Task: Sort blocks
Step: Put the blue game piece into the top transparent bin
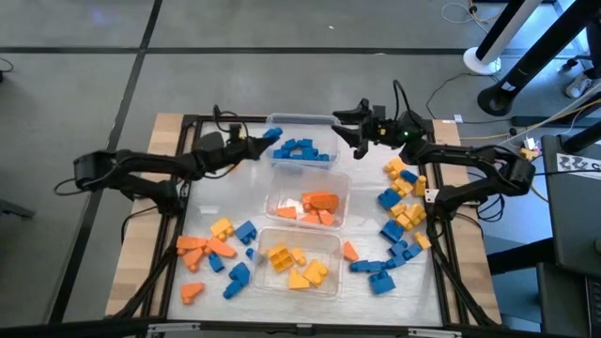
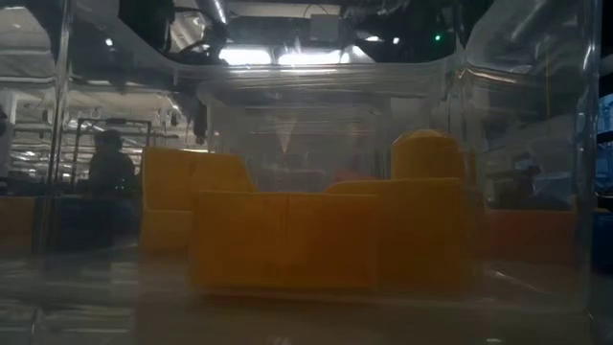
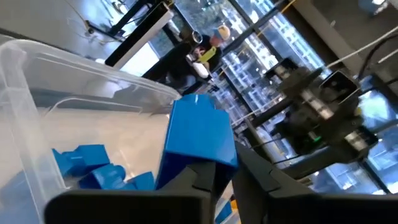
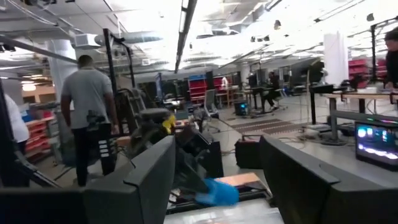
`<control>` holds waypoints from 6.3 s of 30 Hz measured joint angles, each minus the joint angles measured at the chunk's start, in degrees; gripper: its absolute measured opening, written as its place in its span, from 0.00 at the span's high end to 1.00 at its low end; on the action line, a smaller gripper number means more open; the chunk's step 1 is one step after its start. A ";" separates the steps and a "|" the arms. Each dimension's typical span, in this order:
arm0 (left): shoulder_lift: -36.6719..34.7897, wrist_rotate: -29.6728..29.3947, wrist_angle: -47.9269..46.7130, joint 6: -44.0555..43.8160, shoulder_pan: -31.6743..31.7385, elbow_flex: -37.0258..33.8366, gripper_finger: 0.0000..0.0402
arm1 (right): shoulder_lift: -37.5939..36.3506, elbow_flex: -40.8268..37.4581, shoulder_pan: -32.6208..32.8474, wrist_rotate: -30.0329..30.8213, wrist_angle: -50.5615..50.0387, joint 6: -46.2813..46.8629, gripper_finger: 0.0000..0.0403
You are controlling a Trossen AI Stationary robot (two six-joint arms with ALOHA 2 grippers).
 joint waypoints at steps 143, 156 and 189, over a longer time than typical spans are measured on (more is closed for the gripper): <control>-2.12 13.24 -28.65 24.12 4.07 9.72 0.63 | -6.95 -0.98 0.01 36.91 -109.37 -15.35 0.69; -2.11 13.24 -28.65 24.12 4.07 9.72 0.63 | -7.06 8.77 0.00 30.75 -106.67 -15.63 0.70; -22.98 31.49 -45.47 21.36 3.13 9.69 0.63 | 12.37 21.39 8.33 14.17 -49.07 -18.36 0.70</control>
